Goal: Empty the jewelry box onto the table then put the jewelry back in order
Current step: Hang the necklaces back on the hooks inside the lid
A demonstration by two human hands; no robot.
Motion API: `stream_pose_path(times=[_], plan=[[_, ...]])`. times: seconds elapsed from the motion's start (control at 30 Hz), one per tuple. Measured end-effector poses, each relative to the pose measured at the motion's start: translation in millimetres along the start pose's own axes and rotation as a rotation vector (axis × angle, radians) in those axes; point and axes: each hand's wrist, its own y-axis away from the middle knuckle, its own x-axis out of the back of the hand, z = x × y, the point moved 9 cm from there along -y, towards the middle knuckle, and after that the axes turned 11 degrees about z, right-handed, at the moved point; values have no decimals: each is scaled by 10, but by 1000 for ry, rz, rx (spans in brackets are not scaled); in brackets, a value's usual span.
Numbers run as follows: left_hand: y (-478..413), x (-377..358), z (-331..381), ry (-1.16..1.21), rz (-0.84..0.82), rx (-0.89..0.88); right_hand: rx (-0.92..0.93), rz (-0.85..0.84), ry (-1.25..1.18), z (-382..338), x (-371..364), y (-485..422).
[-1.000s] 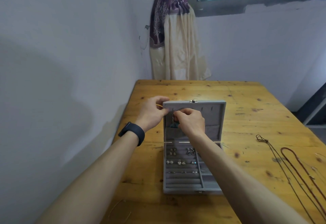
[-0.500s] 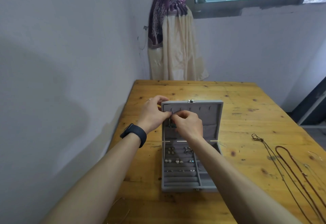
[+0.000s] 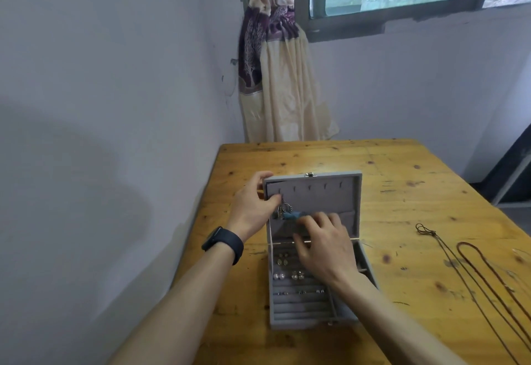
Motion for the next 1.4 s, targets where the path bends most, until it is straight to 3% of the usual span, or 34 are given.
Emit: stream_pose_path(times=[0.4,0.7,0.83,1.07,1.27,1.4], plan=[[-83,-34,-26,-63,-35,84,10,16,-149,36,322,34],[153,-250,738,-332,77,-301,-111,108,-226,721,1017,472],[612,-767,1120,-292,-52,-485,-228,153,-215,1256,1419,884],[1558,-1866,1201,-199,-339,-447,-451,173,-92,2152,1873,1667],[2374,-2462,1084,-251,-593,-406,-594,145,10,2402,2007,2321],[2682,-2572,996,-316,-612,-400,-640,112,32,2471,1892,2550]])
